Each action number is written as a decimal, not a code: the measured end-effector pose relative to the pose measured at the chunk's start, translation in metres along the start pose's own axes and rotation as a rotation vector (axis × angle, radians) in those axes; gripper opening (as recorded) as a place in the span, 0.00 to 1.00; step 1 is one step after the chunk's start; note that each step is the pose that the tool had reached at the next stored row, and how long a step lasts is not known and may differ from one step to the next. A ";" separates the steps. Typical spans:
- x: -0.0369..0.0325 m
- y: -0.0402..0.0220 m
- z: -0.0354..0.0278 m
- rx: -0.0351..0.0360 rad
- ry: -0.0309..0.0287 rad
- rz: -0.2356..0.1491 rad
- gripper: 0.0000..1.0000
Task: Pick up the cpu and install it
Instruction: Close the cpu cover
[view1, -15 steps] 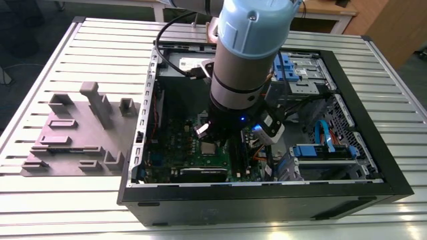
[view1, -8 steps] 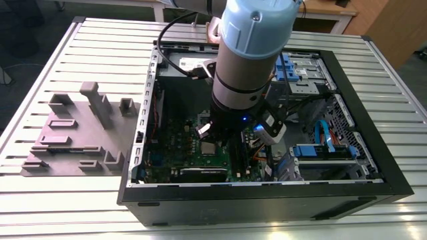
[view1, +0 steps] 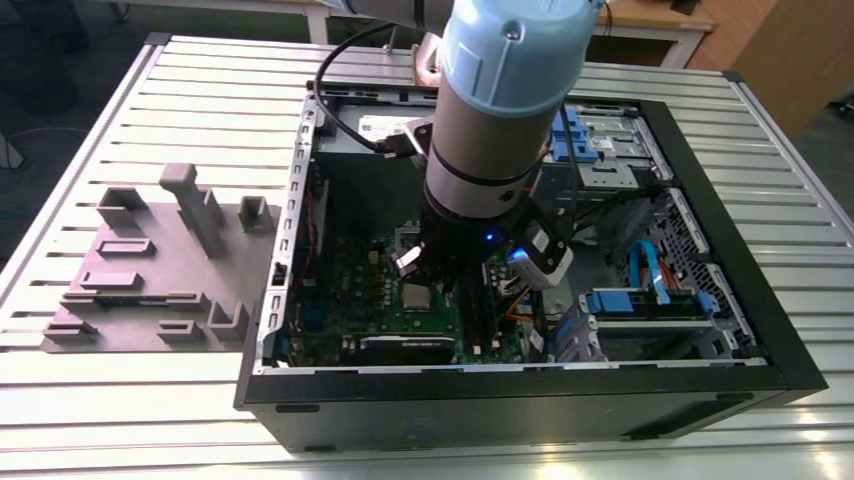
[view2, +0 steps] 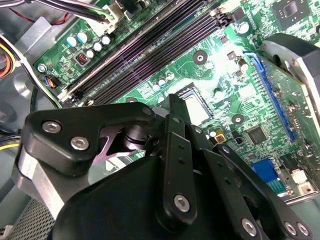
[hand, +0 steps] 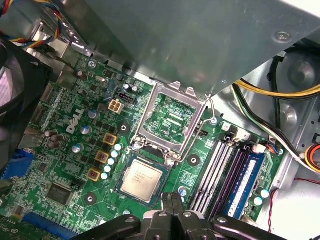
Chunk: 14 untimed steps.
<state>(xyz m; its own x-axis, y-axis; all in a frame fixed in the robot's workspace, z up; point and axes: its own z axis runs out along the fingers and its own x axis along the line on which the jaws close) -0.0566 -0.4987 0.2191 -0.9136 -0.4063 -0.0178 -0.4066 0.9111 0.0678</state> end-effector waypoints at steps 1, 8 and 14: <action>-0.0001 -0.0001 0.0000 0.0000 0.0000 0.000 0.10; -0.0029 -0.0013 0.0000 -0.0003 0.0009 -0.014 0.10; -0.0034 -0.0015 -0.0001 -0.0007 0.0026 -0.038 0.10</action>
<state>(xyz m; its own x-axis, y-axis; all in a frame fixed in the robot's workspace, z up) -0.0529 -0.4987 0.2191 -0.8974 -0.4409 -0.0178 -0.4411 0.8949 0.0677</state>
